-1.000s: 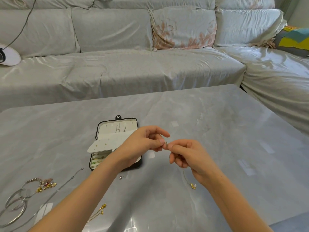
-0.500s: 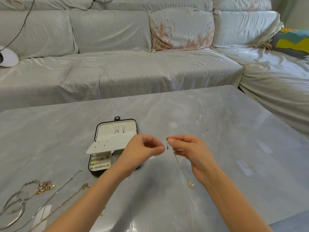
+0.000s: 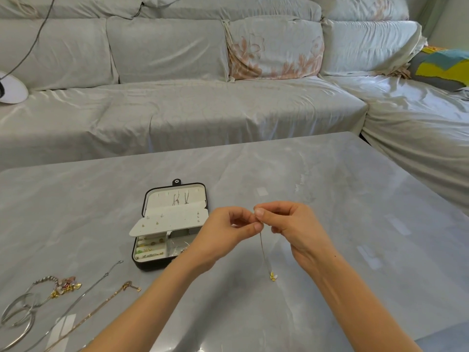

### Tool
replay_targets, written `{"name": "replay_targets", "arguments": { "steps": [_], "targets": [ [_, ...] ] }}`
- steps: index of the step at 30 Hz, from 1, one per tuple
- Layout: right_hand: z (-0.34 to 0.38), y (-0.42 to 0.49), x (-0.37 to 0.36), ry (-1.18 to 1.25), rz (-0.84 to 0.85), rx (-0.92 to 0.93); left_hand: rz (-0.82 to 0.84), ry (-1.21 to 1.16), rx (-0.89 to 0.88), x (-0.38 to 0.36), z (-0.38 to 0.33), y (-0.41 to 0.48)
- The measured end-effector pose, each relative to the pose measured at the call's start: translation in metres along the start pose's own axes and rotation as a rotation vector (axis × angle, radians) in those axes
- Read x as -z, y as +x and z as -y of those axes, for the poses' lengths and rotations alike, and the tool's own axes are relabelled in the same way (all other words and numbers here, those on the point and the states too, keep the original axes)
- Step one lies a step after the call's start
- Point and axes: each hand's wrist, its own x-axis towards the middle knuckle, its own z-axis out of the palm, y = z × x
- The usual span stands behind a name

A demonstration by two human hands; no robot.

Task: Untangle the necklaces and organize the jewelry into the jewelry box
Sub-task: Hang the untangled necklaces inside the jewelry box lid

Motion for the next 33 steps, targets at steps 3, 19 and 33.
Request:
{"name": "replay_targets", "arguments": {
  "steps": [3, 19, 33],
  "targets": [
    [-0.001, 0.002, 0.004, -0.044, -0.006, 0.029, 0.012, 0.054, 0.014, 0.004, 0.001, 0.001],
    [0.0, 0.007, 0.022, -0.574, 0.269, 0.148, 0.192, 0.196, 0.001, 0.013, -0.001, 0.004],
    [0.037, 0.032, -0.016, 0.048, 0.354, 0.021, 0.039, 0.222, -0.149, 0.043, -0.028, 0.017]
  ]
}}
